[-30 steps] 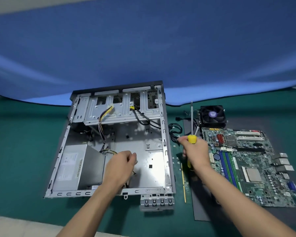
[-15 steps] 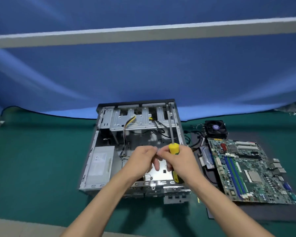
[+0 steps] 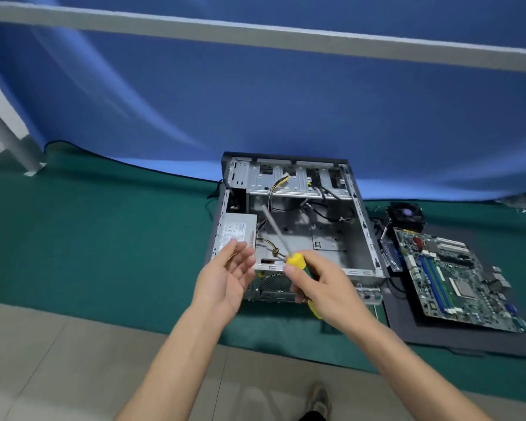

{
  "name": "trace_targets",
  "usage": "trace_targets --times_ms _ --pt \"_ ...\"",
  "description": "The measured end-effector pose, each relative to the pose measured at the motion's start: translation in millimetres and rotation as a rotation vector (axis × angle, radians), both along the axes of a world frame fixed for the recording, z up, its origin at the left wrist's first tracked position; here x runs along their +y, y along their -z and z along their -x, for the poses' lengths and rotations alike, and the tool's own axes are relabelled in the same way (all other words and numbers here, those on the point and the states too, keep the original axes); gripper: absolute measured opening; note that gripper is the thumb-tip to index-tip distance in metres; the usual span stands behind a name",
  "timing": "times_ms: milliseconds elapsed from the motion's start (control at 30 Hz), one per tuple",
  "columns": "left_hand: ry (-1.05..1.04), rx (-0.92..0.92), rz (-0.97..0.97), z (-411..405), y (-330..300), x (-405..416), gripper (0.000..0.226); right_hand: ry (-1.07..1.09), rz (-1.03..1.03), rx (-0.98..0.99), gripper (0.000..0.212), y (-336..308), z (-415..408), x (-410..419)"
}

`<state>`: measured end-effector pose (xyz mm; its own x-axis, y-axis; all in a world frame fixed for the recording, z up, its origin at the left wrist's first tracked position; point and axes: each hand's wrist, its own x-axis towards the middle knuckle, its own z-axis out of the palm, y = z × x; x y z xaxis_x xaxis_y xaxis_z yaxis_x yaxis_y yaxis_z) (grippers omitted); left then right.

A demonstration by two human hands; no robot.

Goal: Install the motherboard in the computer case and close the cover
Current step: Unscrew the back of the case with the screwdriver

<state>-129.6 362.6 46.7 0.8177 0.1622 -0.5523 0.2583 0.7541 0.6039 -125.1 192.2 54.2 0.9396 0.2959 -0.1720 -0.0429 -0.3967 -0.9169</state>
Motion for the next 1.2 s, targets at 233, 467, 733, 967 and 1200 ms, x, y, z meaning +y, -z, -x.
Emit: trace_targets --times_ms 233,467,733,967,1200 --pt "-0.133 -0.033 0.297 13.5 9.2 7.7 0.022 -0.13 0.597 -0.255 0.03 0.7 20.5 -7.0" --pt "-0.15 -0.035 0.319 20.5 5.5 3.9 0.024 -0.118 0.638 -0.263 0.034 -1.0 32.1 -10.3" --pt "-0.14 -0.098 0.215 26.0 9.8 -8.1 0.025 -0.121 0.602 -0.189 0.033 -0.7 35.7 -15.8" --pt "-0.176 -0.104 0.059 29.6 24.3 -19.4 0.026 -0.139 0.381 0.112 0.036 7.3 36.4 -14.7" --pt "-0.197 -0.007 0.066 38.3 47.2 -20.9 0.025 -0.127 0.298 0.331 0.042 24.3 43.8 -8.3"
